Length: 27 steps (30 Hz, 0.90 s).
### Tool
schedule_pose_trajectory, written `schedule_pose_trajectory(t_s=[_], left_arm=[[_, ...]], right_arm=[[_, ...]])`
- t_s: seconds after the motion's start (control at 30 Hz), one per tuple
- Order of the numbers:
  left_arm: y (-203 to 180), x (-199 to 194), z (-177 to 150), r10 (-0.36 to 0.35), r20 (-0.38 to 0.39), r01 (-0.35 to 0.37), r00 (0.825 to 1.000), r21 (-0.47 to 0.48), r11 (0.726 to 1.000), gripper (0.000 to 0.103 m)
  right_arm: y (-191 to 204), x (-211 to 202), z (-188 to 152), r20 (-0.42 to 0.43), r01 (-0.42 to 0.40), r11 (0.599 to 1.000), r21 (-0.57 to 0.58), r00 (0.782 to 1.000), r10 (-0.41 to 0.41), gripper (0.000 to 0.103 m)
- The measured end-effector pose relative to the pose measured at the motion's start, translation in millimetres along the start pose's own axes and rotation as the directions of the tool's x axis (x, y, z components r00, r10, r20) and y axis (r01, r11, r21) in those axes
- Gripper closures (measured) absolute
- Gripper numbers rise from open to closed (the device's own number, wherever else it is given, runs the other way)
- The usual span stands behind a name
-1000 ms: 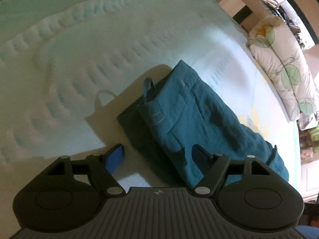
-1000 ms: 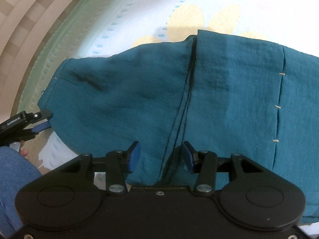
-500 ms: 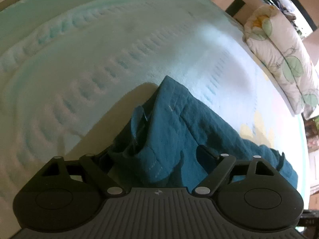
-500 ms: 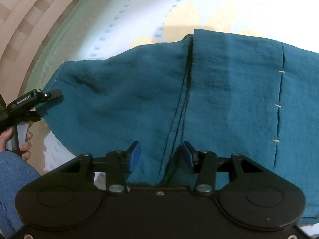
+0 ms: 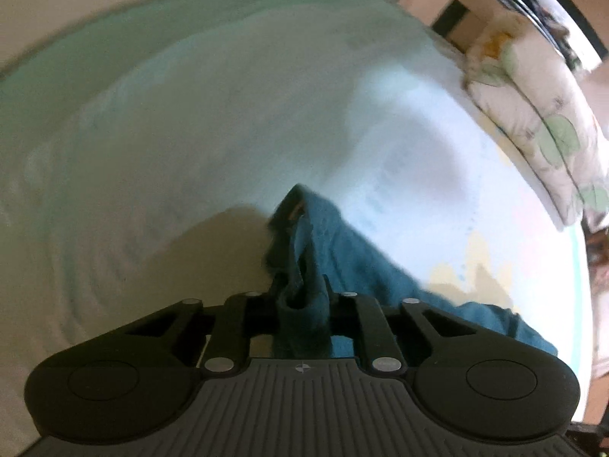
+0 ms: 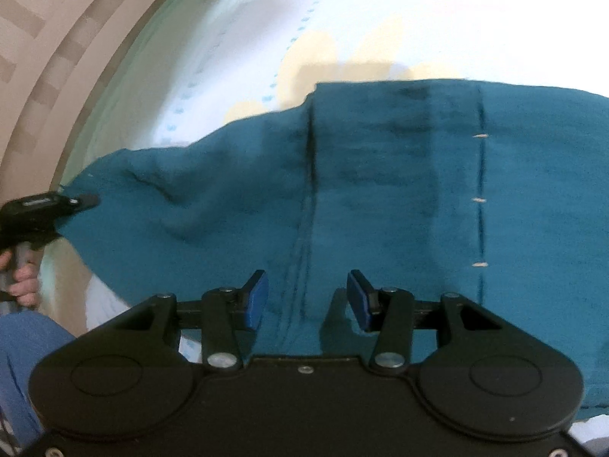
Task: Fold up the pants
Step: 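Fold the waist end over with the left gripper and open it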
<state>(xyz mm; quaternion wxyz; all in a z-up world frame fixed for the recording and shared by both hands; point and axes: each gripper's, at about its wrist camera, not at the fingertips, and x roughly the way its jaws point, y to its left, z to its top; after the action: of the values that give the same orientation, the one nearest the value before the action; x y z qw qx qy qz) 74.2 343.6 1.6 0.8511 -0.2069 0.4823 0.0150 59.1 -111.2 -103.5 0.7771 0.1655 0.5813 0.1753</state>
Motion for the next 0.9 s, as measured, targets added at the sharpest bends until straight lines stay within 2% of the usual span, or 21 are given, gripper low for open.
schedule_pose_trajectory(t_s=[0.1, 0.2, 0.3, 0.4, 0.53, 0.63, 0.8, 0.9], left_arm=[[-43.6, -24.3, 16.1, -0.037, 0.038, 0.033, 0.999, 0.084, 0.996, 0.089], [-98.3, -49.8, 21.1, -0.058, 0.085, 0.040, 0.995, 0.198, 0.979, 0.089], [-156.5, -68.0, 10.5, -0.118, 0.121, 0.074, 0.986, 0.316, 0.946, 0.089], [-219.5, -72.6, -15.9, -0.196, 0.114, 0.130, 0.974, 0.431, 0.893, 0.089], [-290.6, -47.1, -69.7, -0.259, 0.049, 0.189, 0.965, 0.554, 0.811, 0.089], [-324.4, -8.8, -114.6, -0.278, -0.052, 0.257, 0.959, 0.572, 0.779, 0.089], [-350.9, 56.8, -175.7, -0.220, -0.123, 0.250, 0.968, 0.578, 0.777, 0.087], [-350.9, 76.4, -188.1, -0.194, -0.160, 0.251, 0.968, 0.567, 0.785, 0.085]], right_arm=[[-14.2, -1.6, 0.2, 0.014, 0.010, 0.999, 0.043, 1.000, -0.010, 0.048], [-28.5, -4.3, -3.3, 0.024, 0.010, 0.997, 0.078, 1.000, -0.012, 0.048], [-44.8, -10.3, -8.2, 0.035, -0.005, 0.994, 0.110, 0.999, 0.001, 0.048], [-64.8, -20.4, -11.7, 0.058, -0.007, 0.989, 0.148, 0.998, -0.001, 0.048], [-95.1, -36.1, -13.2, 0.098, -0.007, 0.975, 0.222, 0.995, -0.015, 0.048], [-117.9, -47.4, -14.8, 0.119, 0.006, 0.962, 0.272, 0.992, -0.039, 0.048], [-149.8, -61.0, -16.5, 0.118, 0.053, 0.933, 0.356, 0.988, -0.101, 0.048], [-160.3, -68.4, -15.3, 0.126, 0.079, 0.922, 0.378, 0.983, -0.135, 0.048]])
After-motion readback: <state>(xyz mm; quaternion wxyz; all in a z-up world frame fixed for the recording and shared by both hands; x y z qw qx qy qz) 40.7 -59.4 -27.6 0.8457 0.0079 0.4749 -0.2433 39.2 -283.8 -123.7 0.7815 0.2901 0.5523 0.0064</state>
